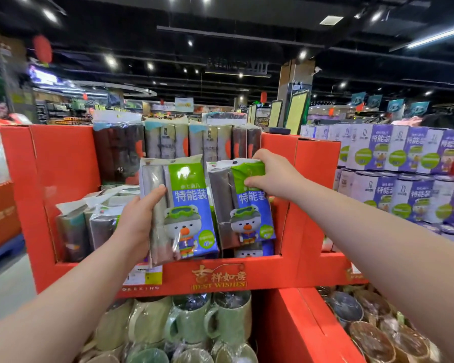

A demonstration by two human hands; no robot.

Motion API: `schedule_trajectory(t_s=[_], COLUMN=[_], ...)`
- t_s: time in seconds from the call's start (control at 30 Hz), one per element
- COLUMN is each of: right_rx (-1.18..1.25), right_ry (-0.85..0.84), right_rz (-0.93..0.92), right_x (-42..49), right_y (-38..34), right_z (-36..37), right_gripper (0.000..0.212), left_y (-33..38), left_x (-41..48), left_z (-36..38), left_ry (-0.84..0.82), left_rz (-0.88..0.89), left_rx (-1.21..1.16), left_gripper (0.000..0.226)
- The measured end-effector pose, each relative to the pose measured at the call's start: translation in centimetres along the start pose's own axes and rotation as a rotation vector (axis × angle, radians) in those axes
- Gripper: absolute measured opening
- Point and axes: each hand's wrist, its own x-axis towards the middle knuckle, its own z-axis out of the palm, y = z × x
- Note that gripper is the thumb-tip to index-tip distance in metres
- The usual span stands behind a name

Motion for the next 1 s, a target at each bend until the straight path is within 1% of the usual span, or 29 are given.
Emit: schedule_trajectory(t_s=[0.07,0.2,0.27,0.3,0.33,0.4,0.43,0.47,0.5,0.6,0.7,0.87,1.0], right_rx=[-0.075,-0.405,-0.624,-0.735,-0.829,-0.889,-0.879,-0.874,-0.875,-0.895,-0.922,-0.981,-0.979], right_ry=[-0.037,-0.159,-0.194,-0.217,-0.26,-0.357,-0.365,-0.336,-0.284,-0.152,-0.061,-0.046,0.012], right_rz=[0.009,0.006,-0.065,-0.124,-0.18,-0.225,-0.218,-0.22,-0.226,-0.238,-0.275,-0.322,-0.345], right_x=[0.1,0.0,0.4,0.7,0.8,1.1,1.0,0.8,0.5,-0.3,-0.7,0.4,1.1], right_y=[0.7,0.7,-0.5,-1.0,-1.5,-1.7,-1.5,-1.2,-0.8,0.3,0.8,0.9,1.0], right_z=[0.6,0.8,0.1,-0.1,0.0,0.8,1.4,2.2,2.9,4.1,4.5,5.5,5.8], right_gripper=[0.053,0.054,0.059,0.065,0.076,0.112,0.129,0.14,0.145,0.144,0.139,0.134,0.133], left_y=[-0.3,-0.6,-0.6,-0.5,-0.5,-0.6,-0.7,-0.7,-0.7,-1.0,-1.0,-0.9,-0.7], left_x=[0.3,0.6,0.7,0.8,0.9,1.0,1.1,1.2,1.3,1.5,1.6,1.7,1.5], left_z=[0.1,0.3,0.3,0.2,0.2,0.2,0.2,0.1,0.0,-0.3,-0.3,-0.2,-0.1], left_ry=[0.0,-0.032,-0.049,-0.058,-0.071,-0.082,-0.086,-0.092,-0.104,-0.13,-0.126,-0.142,-0.131], left_rz=[0.004,0.0,-0.016,-0.027,-0.039,-0.045,-0.043,-0.043,-0.046,-0.051,-0.061,-0.083,-0.075], left_rx=[0.019,0.039,0.029,0.027,0.025,0.028,0.03,0.03,0.027,0.02,0.021,0.019,0.037], left_gripper=[0.039,0.031,0.027,0.028,0.031,0.034,0.034,0.035,0.037,0.043,0.038,0.036,0.036])
